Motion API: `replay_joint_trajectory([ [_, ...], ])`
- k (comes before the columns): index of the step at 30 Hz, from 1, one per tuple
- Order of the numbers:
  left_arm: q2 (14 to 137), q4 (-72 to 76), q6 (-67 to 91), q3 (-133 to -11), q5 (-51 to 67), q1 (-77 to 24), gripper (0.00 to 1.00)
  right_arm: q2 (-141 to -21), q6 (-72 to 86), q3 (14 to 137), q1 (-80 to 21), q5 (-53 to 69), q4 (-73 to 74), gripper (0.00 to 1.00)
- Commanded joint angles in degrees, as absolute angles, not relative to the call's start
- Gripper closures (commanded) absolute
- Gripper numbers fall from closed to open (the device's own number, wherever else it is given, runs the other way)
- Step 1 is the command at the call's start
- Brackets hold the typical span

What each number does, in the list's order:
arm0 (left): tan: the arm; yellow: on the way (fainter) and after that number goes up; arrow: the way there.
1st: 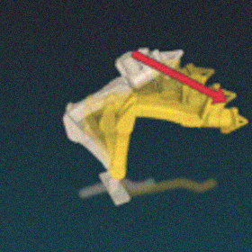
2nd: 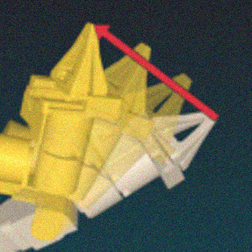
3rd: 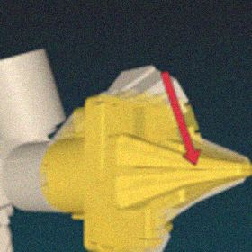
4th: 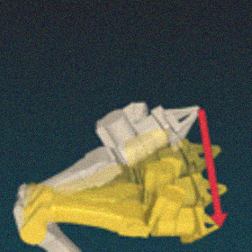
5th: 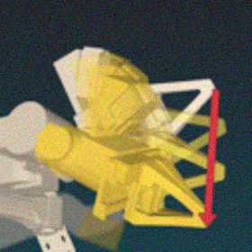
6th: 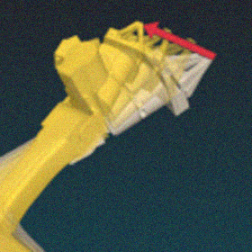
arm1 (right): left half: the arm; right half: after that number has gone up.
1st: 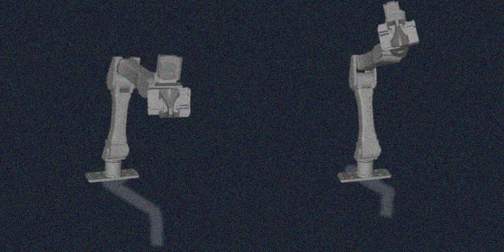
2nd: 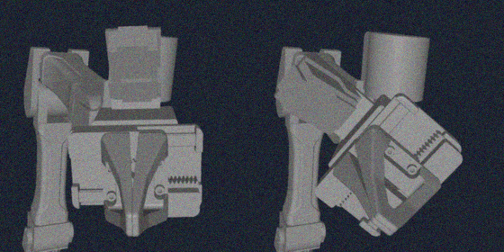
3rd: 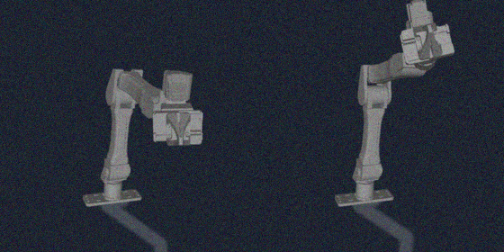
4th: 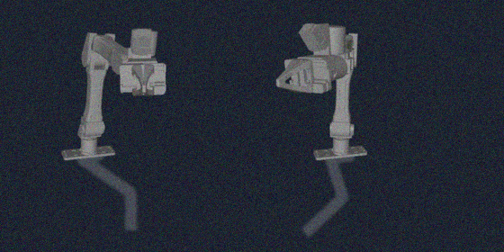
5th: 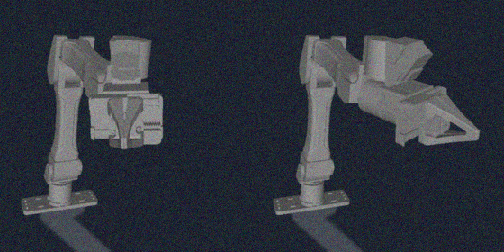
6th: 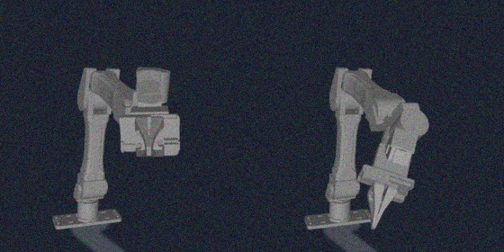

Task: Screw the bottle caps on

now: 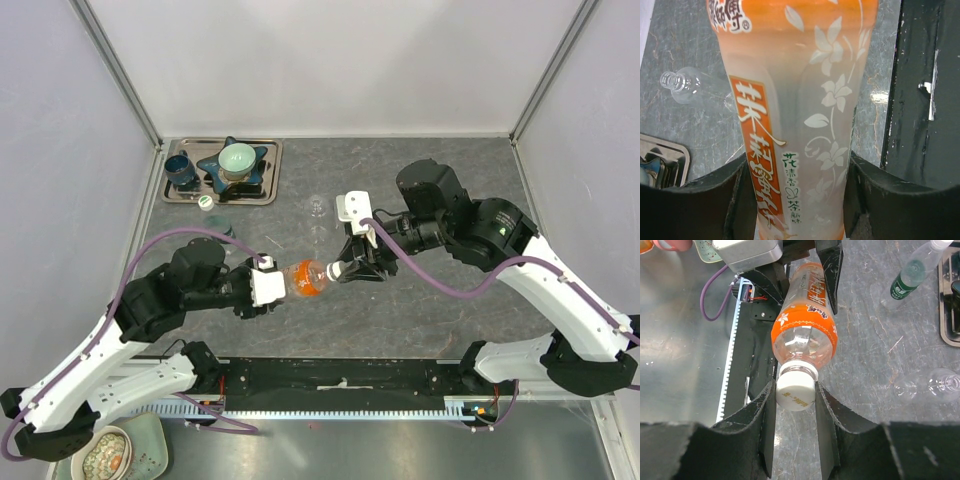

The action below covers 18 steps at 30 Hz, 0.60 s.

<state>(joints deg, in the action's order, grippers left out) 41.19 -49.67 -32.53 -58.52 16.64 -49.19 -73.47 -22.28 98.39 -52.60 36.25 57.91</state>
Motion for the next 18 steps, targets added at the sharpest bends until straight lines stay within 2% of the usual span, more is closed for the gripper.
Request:
replay_joint_trajectory([
  [1,41.75,-46.23,-33.75,-61.17,17.58,-48.43,0.52,-73.74,-23.64,98.61,-52.82,39.90,58.36,0.65],
  [8,42.71,-43.42,-30.59,-61.61,15.82,-47.37,0.57,-74.00,-22.59,98.18,-52.82,37.27,57.22,0.65],
  [18,44.82,-41.66,-24.08,-65.57,13.36,-46.41,0.57,-74.26,-14.15,92.29,-52.82,36.02,44.12,0.68],
])
